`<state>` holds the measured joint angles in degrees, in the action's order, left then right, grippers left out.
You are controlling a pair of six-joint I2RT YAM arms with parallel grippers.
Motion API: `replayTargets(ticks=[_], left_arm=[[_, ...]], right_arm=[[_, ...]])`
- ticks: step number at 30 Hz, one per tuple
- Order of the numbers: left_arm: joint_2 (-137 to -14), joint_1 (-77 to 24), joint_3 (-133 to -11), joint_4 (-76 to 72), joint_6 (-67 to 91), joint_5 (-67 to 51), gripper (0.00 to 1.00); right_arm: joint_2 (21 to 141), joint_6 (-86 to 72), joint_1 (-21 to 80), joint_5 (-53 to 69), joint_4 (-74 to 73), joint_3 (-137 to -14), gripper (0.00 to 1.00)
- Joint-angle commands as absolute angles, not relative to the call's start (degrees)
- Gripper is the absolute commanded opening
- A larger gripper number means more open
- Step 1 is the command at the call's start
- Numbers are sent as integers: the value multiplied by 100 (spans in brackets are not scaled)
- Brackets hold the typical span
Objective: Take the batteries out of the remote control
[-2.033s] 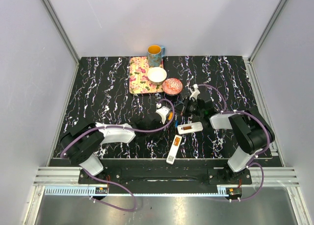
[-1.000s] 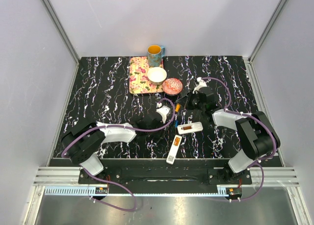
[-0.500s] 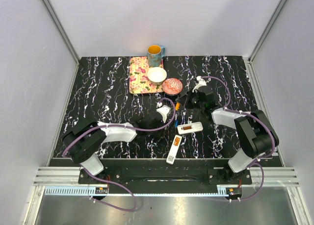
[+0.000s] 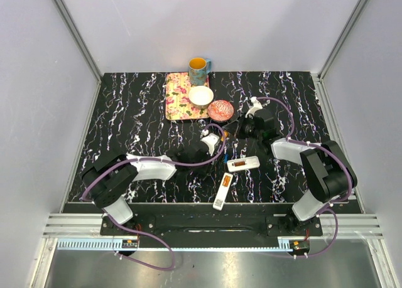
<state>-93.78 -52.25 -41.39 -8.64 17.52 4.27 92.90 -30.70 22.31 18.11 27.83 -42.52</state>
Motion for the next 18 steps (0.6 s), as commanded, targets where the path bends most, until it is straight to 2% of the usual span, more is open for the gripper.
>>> replayTargets(ticks=[1, 6, 13, 14, 18], left_arm=[[-9791, -5098, -4218, -246, 1732, 141, 0], [-9931, -4931, -4490, -246, 1714, 114, 0], [-9941, -4764, -4667, -185, 1608, 35, 1], [-9888, -4755, -4650, -185, 1591, -95, 14], [-9581, -4764, -4509, -220, 1547, -176, 44]], right_arm=[[9071, -3366, 2259, 2355, 3076, -4316, 0], [8965, -3376, 2267, 2435, 2997, -4280, 0], [8806, -2839, 2311, 1654, 2628, -4271, 0], [8807, -2769, 2338, 1565, 2550, -4341, 0], [8885, -2462, 2461, 1248, 2496, -4526, 0]])
